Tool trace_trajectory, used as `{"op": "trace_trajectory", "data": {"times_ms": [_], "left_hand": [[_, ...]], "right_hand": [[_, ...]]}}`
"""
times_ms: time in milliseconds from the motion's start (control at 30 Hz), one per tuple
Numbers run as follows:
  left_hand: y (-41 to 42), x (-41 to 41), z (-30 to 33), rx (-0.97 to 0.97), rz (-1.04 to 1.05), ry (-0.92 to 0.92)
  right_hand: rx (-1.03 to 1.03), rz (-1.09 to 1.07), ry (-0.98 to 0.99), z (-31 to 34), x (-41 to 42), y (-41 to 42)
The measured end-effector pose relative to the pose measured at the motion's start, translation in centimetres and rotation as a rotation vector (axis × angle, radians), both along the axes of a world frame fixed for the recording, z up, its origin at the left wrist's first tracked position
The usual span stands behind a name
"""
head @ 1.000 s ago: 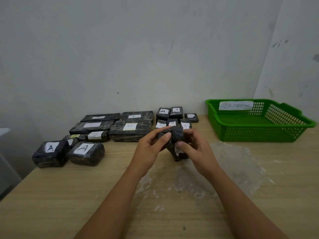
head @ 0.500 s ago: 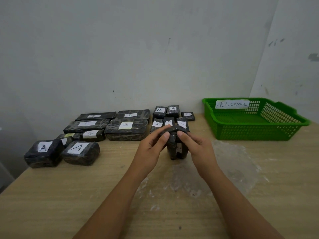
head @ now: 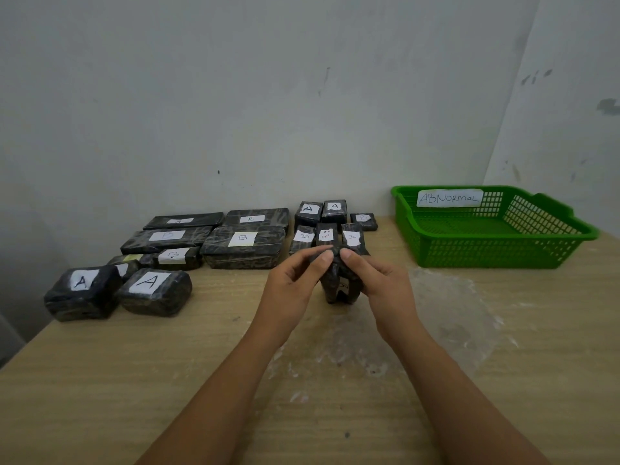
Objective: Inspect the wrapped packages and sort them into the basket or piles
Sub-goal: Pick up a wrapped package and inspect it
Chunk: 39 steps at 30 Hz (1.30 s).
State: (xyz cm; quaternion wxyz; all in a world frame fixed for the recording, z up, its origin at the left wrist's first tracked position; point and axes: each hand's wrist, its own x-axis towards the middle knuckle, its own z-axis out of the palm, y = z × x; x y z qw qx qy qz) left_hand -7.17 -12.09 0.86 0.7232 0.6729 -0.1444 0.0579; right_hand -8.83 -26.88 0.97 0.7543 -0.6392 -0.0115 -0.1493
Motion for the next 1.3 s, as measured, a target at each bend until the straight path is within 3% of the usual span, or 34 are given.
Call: {"op": "trace_trajectory", "data": {"times_ms": [500,1100,1300], "left_hand": [[0.9,0.4,0.1,-0.092,0.004,-0.022],[1.1,0.7,-0.6,-0.012,-0.005,-0.091],[1.3,1.3,-0.2,-0.176,-0.016,-0.033]], "right_hand": [[-0.228,-0.001,-0.159,-1.3,-0.3,1.7],[-0.049,0.002,-0.113,-1.0,-0.1,1.4],[-0.129,0.049,-0.130,-1.2,0.1,1.4]]}}
